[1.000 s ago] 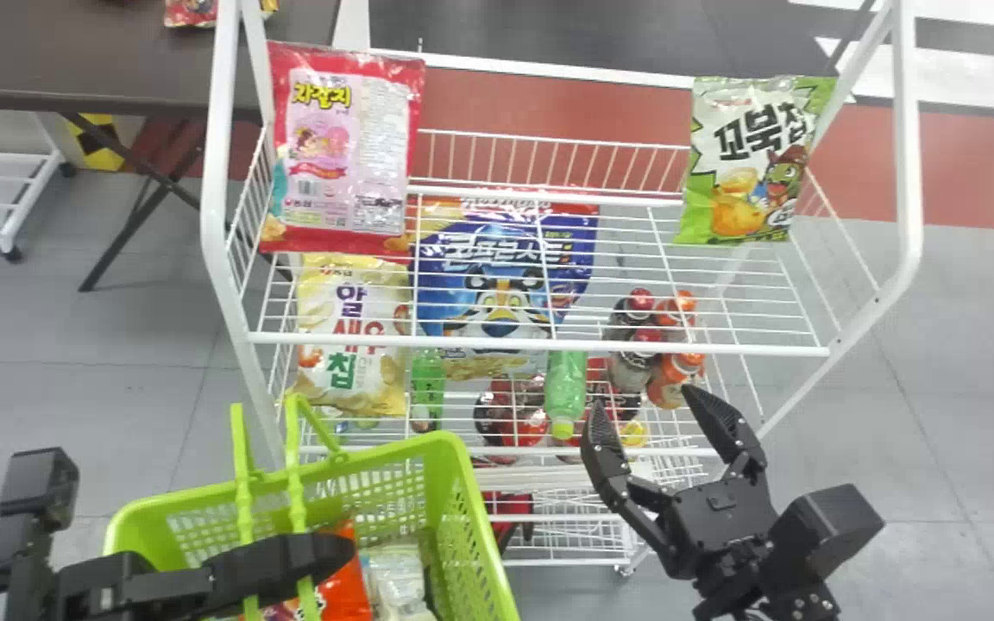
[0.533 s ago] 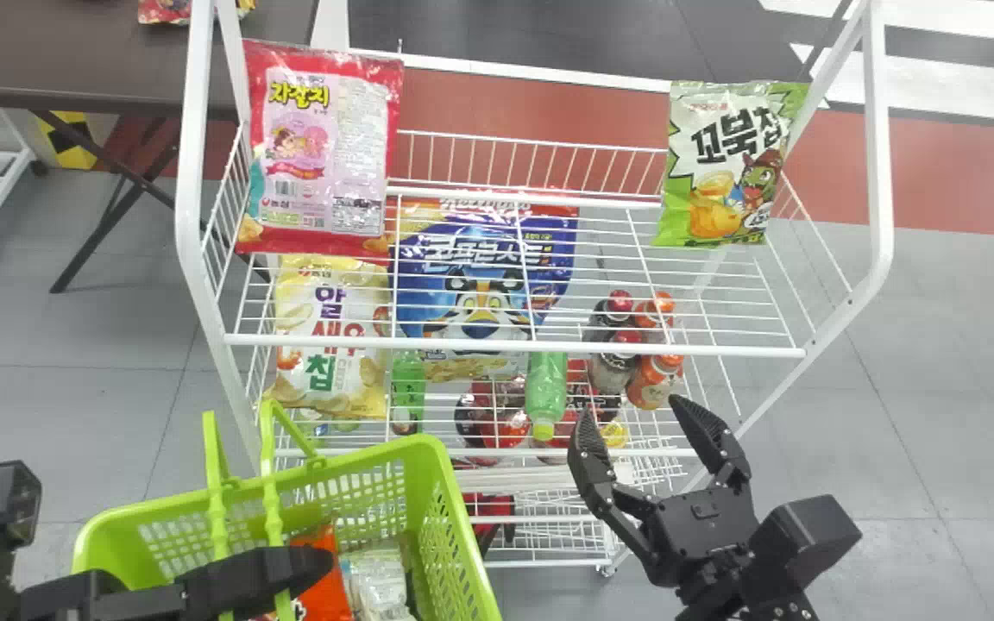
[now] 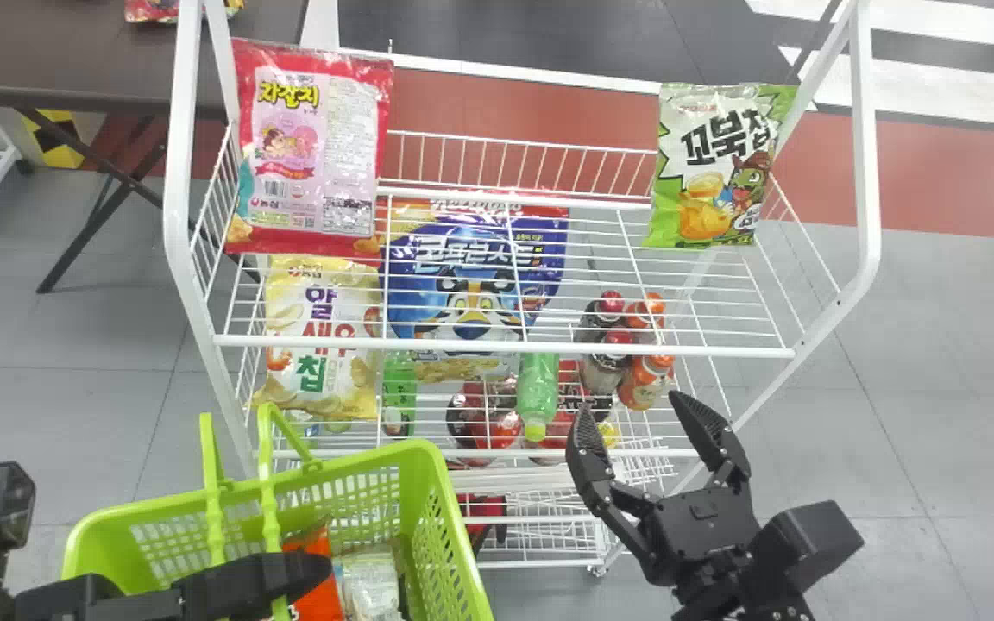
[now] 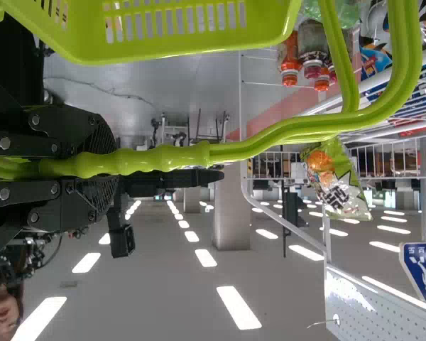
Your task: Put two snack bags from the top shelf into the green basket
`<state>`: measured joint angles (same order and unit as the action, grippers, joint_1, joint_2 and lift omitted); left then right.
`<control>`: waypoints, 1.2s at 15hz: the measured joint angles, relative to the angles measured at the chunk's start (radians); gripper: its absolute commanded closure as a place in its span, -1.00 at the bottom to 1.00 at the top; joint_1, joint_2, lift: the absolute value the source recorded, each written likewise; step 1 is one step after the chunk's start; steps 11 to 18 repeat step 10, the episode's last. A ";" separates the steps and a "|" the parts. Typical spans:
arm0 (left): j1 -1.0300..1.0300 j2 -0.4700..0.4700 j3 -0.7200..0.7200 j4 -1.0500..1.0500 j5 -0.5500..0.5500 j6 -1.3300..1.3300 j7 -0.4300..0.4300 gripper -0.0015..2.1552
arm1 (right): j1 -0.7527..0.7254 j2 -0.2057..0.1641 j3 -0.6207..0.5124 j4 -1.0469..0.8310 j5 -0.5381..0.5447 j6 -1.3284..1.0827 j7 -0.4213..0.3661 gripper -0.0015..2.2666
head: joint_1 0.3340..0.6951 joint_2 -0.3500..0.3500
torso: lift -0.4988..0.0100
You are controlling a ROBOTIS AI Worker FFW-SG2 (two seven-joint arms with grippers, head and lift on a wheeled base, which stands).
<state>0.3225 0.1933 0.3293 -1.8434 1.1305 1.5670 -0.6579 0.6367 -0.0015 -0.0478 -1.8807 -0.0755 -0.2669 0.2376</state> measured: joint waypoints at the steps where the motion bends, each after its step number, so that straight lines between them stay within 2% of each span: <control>1: -0.002 0.000 -0.002 0.000 0.000 0.000 0.002 0.99 | 0.002 0.000 -0.002 0.000 0.000 -0.006 -0.001 -0.92 | 1.00 -0.56 | 0.96; 18: 0.001 -0.002 0.003 0.002 0.009 0.000 -0.009 0.99 | 0.011 0.000 -0.004 -0.003 0.000 -0.022 -0.003 -0.92 | 1.00 -0.57 | 0.96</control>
